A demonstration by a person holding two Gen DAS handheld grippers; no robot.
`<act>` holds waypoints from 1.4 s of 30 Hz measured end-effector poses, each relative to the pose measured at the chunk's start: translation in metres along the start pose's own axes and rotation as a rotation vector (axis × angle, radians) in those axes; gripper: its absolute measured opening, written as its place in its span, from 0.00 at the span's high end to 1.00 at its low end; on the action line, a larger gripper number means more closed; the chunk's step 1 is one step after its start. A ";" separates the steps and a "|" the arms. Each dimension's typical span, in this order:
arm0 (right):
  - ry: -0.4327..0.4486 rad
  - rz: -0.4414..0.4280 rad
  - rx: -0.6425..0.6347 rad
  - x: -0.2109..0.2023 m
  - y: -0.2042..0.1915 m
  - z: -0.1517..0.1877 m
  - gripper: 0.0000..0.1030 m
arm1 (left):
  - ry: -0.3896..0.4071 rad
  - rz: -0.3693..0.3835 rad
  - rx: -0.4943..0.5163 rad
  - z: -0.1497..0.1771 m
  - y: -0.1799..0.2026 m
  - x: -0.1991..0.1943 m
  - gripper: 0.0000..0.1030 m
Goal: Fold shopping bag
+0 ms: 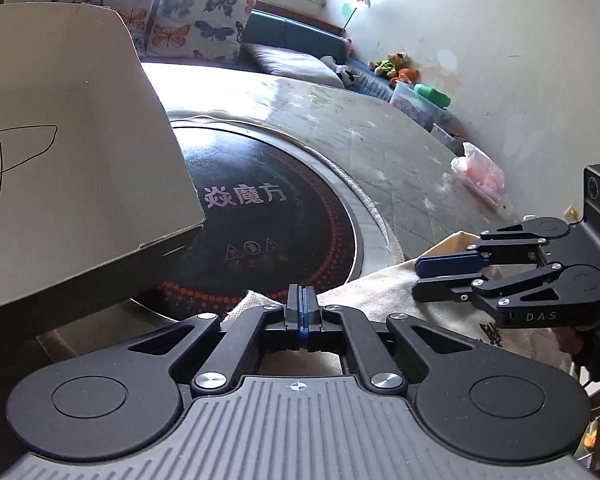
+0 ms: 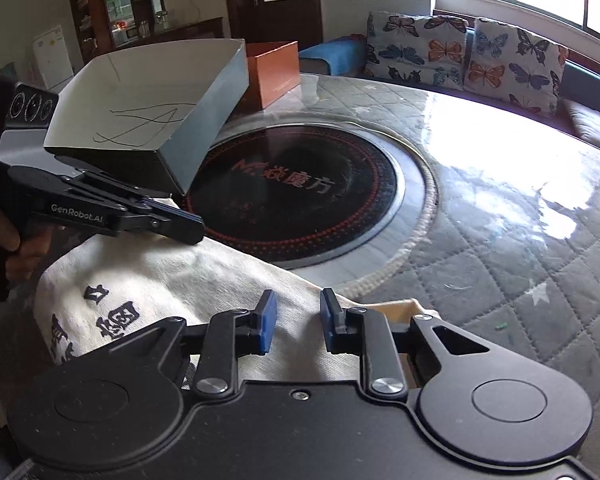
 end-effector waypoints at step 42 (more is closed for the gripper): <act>-0.053 -0.108 -0.137 -0.014 -0.042 0.015 0.74 | -0.085 0.148 0.202 0.033 0.067 -0.014 0.96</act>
Point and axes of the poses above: each gripper's, at about its wrist camera, not at the fingertips, and x roughly the way its jaws point, y to its right, z to its underside, the point moved 3 cm from there along x, roughly the way its jaws point, and after that the axes turned 1 degree about z, right-handed, at the moved point
